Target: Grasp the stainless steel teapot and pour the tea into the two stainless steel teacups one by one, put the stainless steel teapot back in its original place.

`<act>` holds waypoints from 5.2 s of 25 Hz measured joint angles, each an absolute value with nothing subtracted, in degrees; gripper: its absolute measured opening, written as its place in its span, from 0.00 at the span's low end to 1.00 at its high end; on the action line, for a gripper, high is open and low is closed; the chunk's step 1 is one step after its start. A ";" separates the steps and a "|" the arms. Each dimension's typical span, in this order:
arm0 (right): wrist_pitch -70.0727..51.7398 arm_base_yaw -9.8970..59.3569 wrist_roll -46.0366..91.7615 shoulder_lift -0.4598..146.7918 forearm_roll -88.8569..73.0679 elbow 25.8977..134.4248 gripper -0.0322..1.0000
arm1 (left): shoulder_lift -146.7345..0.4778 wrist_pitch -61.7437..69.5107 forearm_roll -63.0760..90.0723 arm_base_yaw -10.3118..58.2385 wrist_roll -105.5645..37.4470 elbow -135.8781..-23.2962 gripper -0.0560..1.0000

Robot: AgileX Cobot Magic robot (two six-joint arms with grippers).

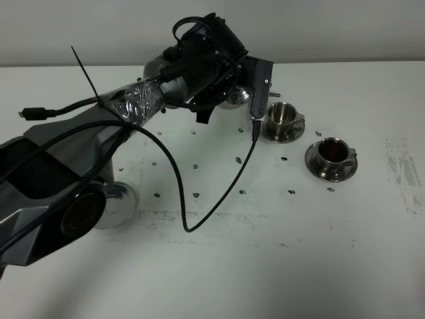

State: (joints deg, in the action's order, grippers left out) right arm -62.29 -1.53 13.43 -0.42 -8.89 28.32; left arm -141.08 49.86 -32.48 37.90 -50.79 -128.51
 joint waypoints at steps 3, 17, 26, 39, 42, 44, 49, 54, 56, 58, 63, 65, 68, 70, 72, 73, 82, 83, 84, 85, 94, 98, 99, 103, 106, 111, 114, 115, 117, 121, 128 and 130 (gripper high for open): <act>-62.29 -1.53 13.43 -0.42 -8.89 28.32 0.44 | -142.08 49.81 -34.04 38.65 -49.66 -128.61 0.23; -62.29 -1.53 13.43 -0.42 -8.89 28.32 0.44 | -144.00 50.02 -41.50 41.15 -45.62 -128.72 0.23; -62.29 -1.53 13.43 -0.42 -8.89 28.32 0.44 | -144.65 49.76 -46.19 42.42 -43.66 -128.72 0.23; -62.29 -1.53 13.43 -0.42 -8.89 28.32 0.44 | -144.65 49.71 -50.68 42.73 -43.18 -128.72 0.23; -62.29 -1.53 13.43 -0.42 -8.89 28.32 0.44 | -144.65 49.66 -50.68 43.05 -43.18 -128.72 0.23; -62.29 -1.53 13.43 -0.42 -8.89 28.32 0.44 | -144.65 49.54 -50.68 43.05 -43.28 -128.72 0.23; -62.29 -1.53 13.43 -0.42 -8.89 28.32 0.44 | -144.65 49.54 -51.93 43.05 -43.34 -128.72 0.23; -62.29 -1.53 13.43 -0.42 -8.89 28.32 0.44 | -144.65 49.48 -53.21 43.05 -43.36 -128.72 0.23; -62.29 -1.53 13.43 -0.42 -8.89 28.32 0.44 | -144.65 49.42 -53.34 43.05 -43.86 -128.72 0.23; -62.29 -1.53 13.43 -0.42 -8.89 28.32 0.44 | -144.65 49.38 -53.55 43.05 -44.44 -128.72 0.23; -62.29 -1.53 13.43 -0.42 -8.89 28.32 0.44 | -144.65 49.17 -53.65 43.05 -45.92 -128.72 0.23; -62.29 -1.53 13.43 -0.42 -8.89 28.32 0.44 | -144.65 49.02 -53.65 43.05 -46.64 -128.72 0.23; -62.29 -1.53 13.43 -0.42 -8.89 28.32 0.44 | -144.65 48.76 -53.65 43.05 -47.67 -128.72 0.23; -62.29 -1.53 13.43 -0.42 -8.89 28.32 0.44 | -144.65 48.63 -53.72 43.05 -48.58 -128.72 0.23; -62.29 -1.53 13.43 -0.42 -8.89 28.32 0.44 | -144.65 48.43 -53.93 43.05 -48.89 -128.72 0.23; -62.29 -1.53 13.43 -0.42 -8.89 28.32 0.44 | -144.65 48.36 -54.04 43.05 -49.02 -128.72 0.23; -62.29 -1.53 13.41 -0.42 -8.89 28.32 0.44 | -144.65 47.53 -55.39 43.05 -49.45 -128.72 0.23; -62.29 -1.53 13.41 -0.42 -8.89 28.32 0.44 | -144.65 47.46 -55.54 43.05 -49.53 -128.72 0.23; -62.29 -1.53 13.41 -0.42 -8.89 28.32 0.44 | -144.65 47.46 -55.59 43.05 -49.74 -128.72 0.23; -62.29 -1.53 13.41 -0.42 -8.89 28.32 0.44 | -144.65 47.46 -55.65 43.05 -49.97 -128.72 0.23; -62.29 -1.53 13.41 -0.42 -8.89 28.32 0.44 | -144.65 47.04 -55.77 43.05 -50.61 -128.72 0.23; -62.29 -1.53 13.41 -0.42 -8.89 28.32 0.44 | -144.65 46.98 -55.89 43.05 -51.31 -128.72 0.23; -62.29 -1.53 13.41 -0.42 -8.89 28.32 0.44 | -144.65 46.94 -55.89 43.05 -51.45 -128.72 0.23; -62.29 -1.53 13.41 -0.42 -8.89 28.32 0.44 | -144.65 46.94 -55.99 43.05 -51.56 -128.72 0.23; -62.29 -1.53 13.41 -0.42 -8.89 28.32 0.44 | -144.65 46.92 -55.99 43.05 -51.56 -128.72 0.23; -62.29 -1.53 13.41 -0.42 -8.89 28.32 0.44 | -144.65 46.87 -55.94 43.05 -51.56 -128.72 0.23; -62.29 -1.53 13.41 -0.42 -8.89 28.32 0.44 | -144.65 46.87 -55.78 43.05 -51.56 -128.72 0.23; -62.29 -1.53 13.41 -0.42 -8.89 28.32 0.44 | -144.65 46.87 -55.62 43.05 -51.56 -128.72 0.23; -62.29 -1.53 13.41 -0.42 -8.89 28.32 0.44 | -144.65 46.87 -54.48 43.05 -51.56 -128.72 0.23; -62.29 -1.53 13.48 -0.42 -8.89 28.32 0.44 | -144.65 47.13 -51.75 43.05 -51.56 -128.72 0.23; -62.29 -1.53 13.48 -0.42 -8.89 28.32 0.44 | -144.17 48.68 -44.86 41.97 -51.56 -128.72 0.23; -62.29 -1.53 13.48 -0.42 -8.89 28.32 0.44 | -143.33 48.68 -42.35 41.48 -51.56 -128.72 0.23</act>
